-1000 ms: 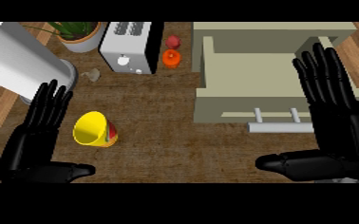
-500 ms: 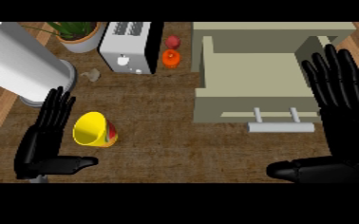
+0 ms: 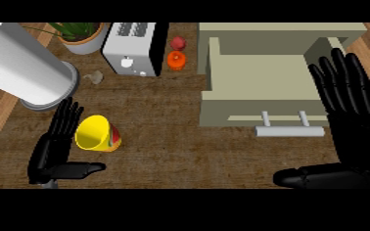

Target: Pick up the cup, place it into the drawer and close the drawer

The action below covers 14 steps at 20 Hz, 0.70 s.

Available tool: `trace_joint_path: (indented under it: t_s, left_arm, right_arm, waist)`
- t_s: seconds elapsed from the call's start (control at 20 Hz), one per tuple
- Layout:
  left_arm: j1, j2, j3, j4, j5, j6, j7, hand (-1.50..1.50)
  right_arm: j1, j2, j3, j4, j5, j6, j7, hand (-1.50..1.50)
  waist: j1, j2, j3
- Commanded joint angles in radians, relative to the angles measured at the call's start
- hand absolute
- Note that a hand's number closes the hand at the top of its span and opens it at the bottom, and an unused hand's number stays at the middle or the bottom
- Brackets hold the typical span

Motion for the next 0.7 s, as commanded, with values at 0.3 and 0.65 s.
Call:
trace_joint_path:
  t_s: [0.3,0.65]
  left_arm:
    - [-0.107,0.028,0.039,0.298,-0.028,0.003,-0.188,-1.5]
    - [-0.154,0.082,0.06,0.464,-0.037,-0.016,-0.285,-1.5]
  right_arm:
    - [-0.024,0.045,0.062,-0.045,0.05,-0.06,0.055,-1.5]
    - [-0.084,-0.047,-0.069,0.031,-0.064,0.027,0.062,-1.5]
  waist:
    - [-0.002,0.0,0.0]
    - [-0.001,0.001,0.0]
